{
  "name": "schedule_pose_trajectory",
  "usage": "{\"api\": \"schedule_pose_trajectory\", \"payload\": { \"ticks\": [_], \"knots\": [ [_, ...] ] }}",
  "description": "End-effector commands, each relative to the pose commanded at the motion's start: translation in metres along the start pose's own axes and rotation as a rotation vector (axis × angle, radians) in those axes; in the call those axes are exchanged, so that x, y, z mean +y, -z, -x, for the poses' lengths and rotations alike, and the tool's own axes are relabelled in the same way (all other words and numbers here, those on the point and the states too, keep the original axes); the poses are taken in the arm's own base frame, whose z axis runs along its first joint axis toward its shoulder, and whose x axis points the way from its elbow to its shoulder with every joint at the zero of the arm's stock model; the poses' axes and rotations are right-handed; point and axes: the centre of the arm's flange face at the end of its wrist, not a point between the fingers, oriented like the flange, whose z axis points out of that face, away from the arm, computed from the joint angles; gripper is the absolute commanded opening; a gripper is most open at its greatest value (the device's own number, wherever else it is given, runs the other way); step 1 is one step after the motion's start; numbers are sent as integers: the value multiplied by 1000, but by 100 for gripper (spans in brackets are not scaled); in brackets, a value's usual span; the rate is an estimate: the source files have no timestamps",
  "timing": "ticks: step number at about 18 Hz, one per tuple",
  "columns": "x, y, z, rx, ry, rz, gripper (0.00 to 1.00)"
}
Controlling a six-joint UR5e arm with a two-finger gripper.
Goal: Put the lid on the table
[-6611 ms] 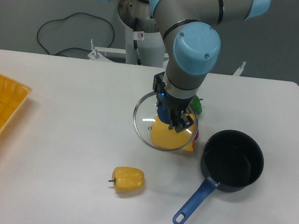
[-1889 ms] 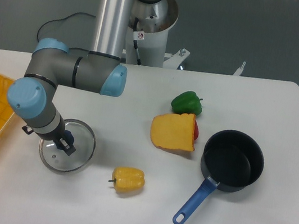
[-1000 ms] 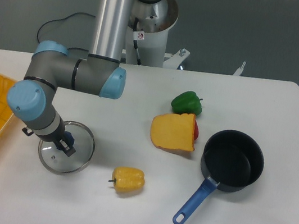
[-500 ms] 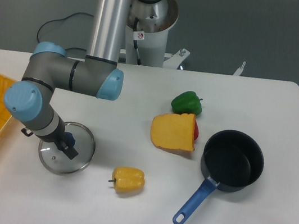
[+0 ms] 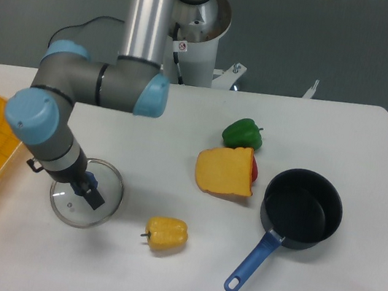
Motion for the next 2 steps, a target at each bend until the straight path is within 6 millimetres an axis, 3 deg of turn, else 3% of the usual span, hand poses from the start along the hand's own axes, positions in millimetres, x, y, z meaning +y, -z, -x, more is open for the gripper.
{"api": "schedule_pose_trajectory", "payload": {
  "ticks": [2],
  "knots": [
    [28,24,19,-18,17,-15,100]
  ]
}}
